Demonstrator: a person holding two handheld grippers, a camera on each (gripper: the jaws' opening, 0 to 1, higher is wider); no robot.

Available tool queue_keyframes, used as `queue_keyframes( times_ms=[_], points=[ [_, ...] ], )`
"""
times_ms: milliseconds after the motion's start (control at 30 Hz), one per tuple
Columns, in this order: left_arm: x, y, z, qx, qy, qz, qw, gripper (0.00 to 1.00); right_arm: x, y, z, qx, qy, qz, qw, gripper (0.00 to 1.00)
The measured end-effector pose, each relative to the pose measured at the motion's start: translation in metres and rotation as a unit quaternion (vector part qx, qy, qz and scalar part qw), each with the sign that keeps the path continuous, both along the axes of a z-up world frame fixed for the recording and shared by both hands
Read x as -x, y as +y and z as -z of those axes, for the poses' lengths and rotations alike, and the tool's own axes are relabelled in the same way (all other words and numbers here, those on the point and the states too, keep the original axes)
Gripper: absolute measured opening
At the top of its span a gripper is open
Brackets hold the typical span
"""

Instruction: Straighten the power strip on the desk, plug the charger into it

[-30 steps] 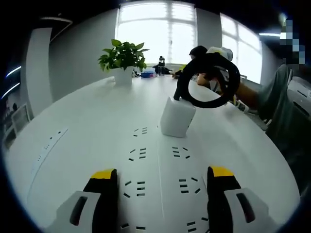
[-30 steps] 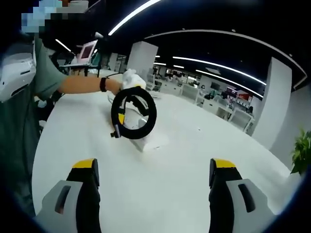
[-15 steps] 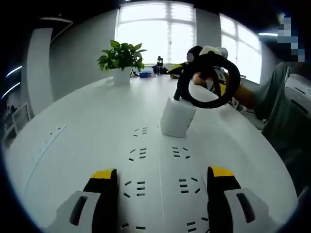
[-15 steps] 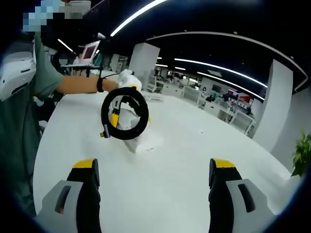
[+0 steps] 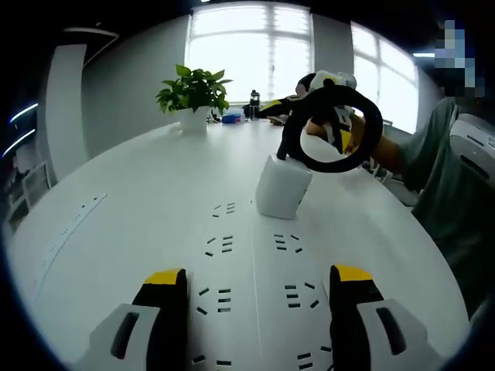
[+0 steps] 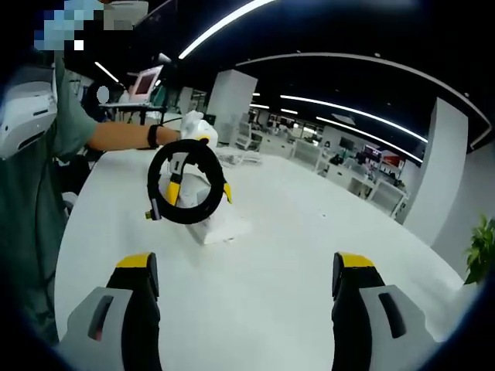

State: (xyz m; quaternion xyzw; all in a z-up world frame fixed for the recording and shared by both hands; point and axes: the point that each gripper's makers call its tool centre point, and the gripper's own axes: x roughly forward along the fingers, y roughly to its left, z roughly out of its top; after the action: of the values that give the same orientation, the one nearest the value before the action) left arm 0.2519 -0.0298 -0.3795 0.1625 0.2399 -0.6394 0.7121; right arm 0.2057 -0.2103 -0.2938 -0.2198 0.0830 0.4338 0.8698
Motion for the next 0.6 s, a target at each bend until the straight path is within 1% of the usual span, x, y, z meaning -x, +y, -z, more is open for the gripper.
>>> queue_keyframes(
  times_ms=[267,600],
  points=[
    [0.011,0.007,0.000,0.001,0.000,-0.006,1.0000,0.76,0.004,0.004,-0.002,0.002,-0.001,-0.007,1.0000,0.92],
    [0.026,0.014,0.000,0.003,0.000,-0.004,1.0000,0.76,0.011,0.009,-0.003,0.004,-0.003,-0.011,0.9999,0.92]
  ],
)
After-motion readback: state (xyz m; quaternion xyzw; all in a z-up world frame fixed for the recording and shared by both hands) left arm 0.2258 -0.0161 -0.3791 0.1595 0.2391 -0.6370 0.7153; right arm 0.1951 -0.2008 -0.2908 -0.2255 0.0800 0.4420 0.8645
